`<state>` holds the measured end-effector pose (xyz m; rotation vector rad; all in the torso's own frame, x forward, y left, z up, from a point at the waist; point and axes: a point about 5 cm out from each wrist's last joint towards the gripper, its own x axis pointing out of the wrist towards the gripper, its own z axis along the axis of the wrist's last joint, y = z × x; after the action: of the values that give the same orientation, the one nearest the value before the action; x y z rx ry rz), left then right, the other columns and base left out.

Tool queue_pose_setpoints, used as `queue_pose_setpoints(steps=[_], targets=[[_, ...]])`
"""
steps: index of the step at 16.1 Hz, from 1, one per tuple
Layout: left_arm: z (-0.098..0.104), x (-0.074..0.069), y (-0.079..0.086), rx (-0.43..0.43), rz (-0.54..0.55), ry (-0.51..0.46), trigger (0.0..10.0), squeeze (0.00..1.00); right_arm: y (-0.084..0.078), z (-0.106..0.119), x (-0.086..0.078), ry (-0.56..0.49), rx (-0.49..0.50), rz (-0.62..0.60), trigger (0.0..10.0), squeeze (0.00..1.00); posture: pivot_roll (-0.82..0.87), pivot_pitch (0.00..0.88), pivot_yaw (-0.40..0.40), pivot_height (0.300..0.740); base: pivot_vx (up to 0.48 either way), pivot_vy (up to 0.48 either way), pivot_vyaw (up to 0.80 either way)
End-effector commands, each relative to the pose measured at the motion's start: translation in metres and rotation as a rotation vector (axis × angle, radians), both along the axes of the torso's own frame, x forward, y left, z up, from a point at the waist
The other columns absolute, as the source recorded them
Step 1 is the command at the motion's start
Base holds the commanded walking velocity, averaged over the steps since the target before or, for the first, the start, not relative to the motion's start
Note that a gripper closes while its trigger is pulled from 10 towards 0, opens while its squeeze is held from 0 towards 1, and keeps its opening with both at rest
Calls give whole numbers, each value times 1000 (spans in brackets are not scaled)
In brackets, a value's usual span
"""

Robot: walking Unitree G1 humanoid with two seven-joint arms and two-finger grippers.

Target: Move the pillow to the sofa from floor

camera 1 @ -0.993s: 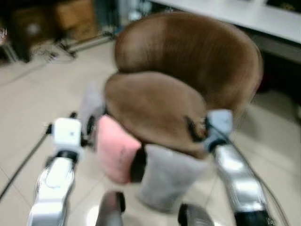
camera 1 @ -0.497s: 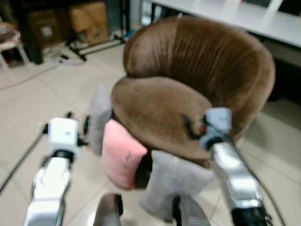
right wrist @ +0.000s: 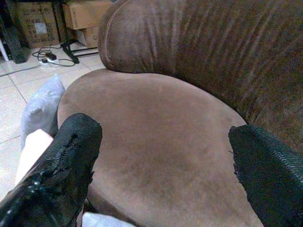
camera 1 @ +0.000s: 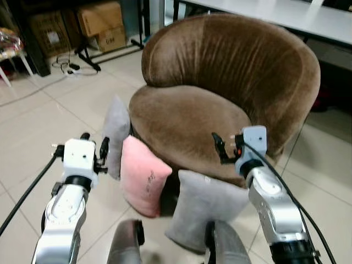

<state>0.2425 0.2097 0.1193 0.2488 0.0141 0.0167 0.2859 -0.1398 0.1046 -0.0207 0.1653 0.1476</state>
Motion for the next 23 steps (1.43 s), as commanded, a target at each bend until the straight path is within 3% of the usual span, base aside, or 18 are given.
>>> queue_pose_setpoints(steps=[1,10,15,16,17,20,23], targets=[[-2,-1,1,5,-10,15,10000,0,-3,0,0,6,0,-3,10000,0,8,0,-31,561,0,0,0],[-9,-13,-1,16,-38,56,10000,0,-3,-10,-6,43,-55,55,10000,0,9,0,-37,472,0,0,0],[-11,-23,-3,22,-37,69,10000,0,1,-9,6,33,-83,119,10000,0,23,0,-60,472,0,0,0],[-10,-22,-3,24,-40,70,10000,0,3,-8,11,25,-75,138,10000,71,24,0,-59,472,0,0,0],[-9,-22,-2,25,-44,71,10000,0,4,-8,14,21,-59,149,10000,1000,26,0,-57,472,0,0,0],[-8,-23,-2,29,-101,88,10000,0,2,-13,28,41,-95,162,10000,1000,34,0,-58,472,0,0,0],[-6,-23,-3,39,-231,142,10000,0,-5,-20,50,98,-271,221,10000,1000,24,21,-50,472,0,0,0]])
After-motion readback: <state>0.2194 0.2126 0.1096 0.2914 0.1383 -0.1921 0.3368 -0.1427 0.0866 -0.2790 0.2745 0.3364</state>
